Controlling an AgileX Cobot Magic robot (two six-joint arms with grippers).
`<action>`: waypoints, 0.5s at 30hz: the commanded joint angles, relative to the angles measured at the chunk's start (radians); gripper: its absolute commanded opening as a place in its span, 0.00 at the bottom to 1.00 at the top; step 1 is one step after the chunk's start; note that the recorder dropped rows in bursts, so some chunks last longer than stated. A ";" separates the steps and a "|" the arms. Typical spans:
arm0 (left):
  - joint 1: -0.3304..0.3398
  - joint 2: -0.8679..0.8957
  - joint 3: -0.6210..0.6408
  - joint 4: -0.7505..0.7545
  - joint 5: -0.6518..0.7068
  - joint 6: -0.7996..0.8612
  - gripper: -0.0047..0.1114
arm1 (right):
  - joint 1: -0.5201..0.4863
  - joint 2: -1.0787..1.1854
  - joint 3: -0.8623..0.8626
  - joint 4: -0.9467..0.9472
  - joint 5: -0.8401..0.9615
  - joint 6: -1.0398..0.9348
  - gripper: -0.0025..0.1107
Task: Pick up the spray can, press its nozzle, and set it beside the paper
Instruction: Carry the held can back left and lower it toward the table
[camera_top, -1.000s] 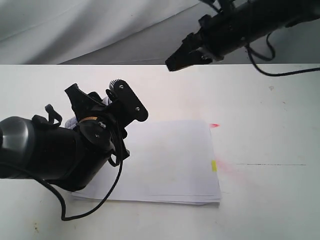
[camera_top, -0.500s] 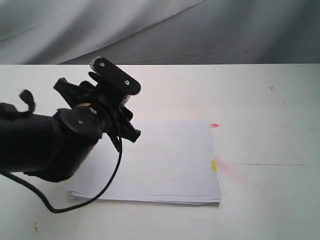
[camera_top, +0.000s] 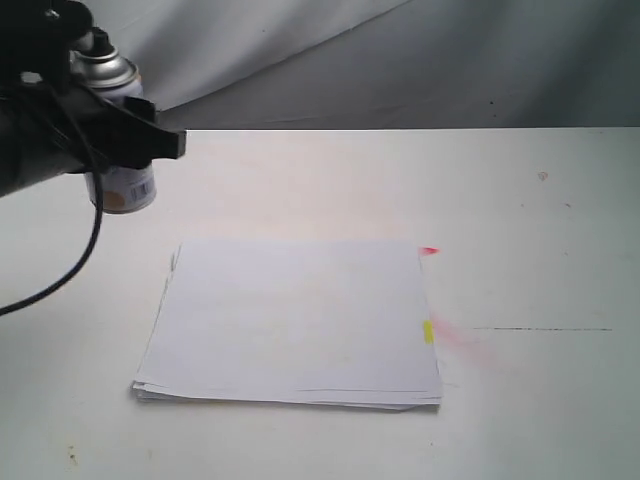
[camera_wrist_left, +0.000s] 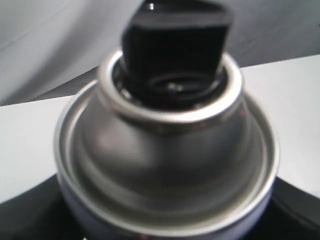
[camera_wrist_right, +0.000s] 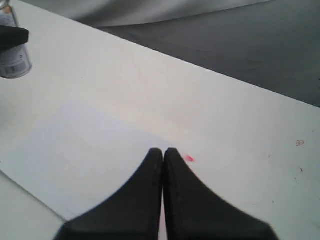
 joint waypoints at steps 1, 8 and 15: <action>0.088 -0.064 -0.005 -0.013 0.104 -0.010 0.04 | -0.008 -0.110 0.160 0.007 -0.146 0.012 0.02; 0.184 -0.137 0.091 0.021 0.196 -0.018 0.04 | -0.008 -0.218 0.298 0.027 -0.215 0.012 0.02; 0.251 -0.147 0.221 0.353 0.154 -0.427 0.04 | -0.008 -0.242 0.336 0.030 -0.240 0.009 0.02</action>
